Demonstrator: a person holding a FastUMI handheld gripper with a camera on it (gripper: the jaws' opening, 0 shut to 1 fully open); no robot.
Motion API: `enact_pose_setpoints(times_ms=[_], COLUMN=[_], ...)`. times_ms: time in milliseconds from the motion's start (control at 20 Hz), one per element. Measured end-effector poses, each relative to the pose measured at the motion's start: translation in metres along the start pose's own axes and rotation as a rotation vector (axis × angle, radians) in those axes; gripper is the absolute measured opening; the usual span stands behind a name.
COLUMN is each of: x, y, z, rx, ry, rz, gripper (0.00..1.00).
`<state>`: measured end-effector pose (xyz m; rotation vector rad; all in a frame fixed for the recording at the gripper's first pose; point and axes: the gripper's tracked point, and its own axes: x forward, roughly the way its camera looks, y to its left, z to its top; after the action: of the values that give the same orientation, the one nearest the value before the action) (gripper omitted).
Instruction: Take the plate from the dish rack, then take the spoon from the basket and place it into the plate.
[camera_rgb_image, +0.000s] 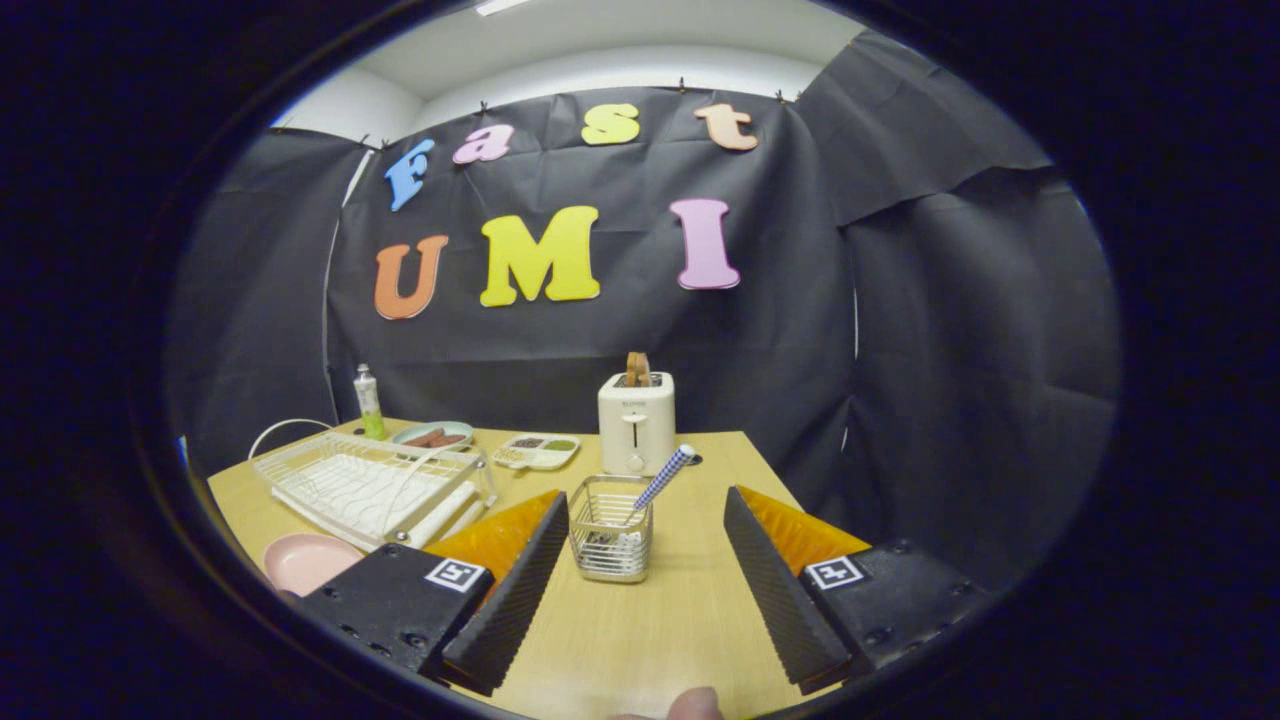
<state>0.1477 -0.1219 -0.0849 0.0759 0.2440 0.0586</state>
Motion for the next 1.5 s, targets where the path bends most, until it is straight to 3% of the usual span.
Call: enact_pose_setpoints(times_ms=[350,600,850,1150,1500], x=[0.086,0.112,0.111,0.102,0.066], y=[-0.006,-0.007,0.007,0.031,0.018], z=[-0.002,-0.010,-0.007,0.002,0.061], rx=[0.058,0.147,0.151,0.190,0.152], ry=[0.047,0.108,0.120,0.157,0.049], rz=[0.060,0.075,0.087,0.108,-0.020], gripper=[0.98,0.70,0.30,0.11,0.08])
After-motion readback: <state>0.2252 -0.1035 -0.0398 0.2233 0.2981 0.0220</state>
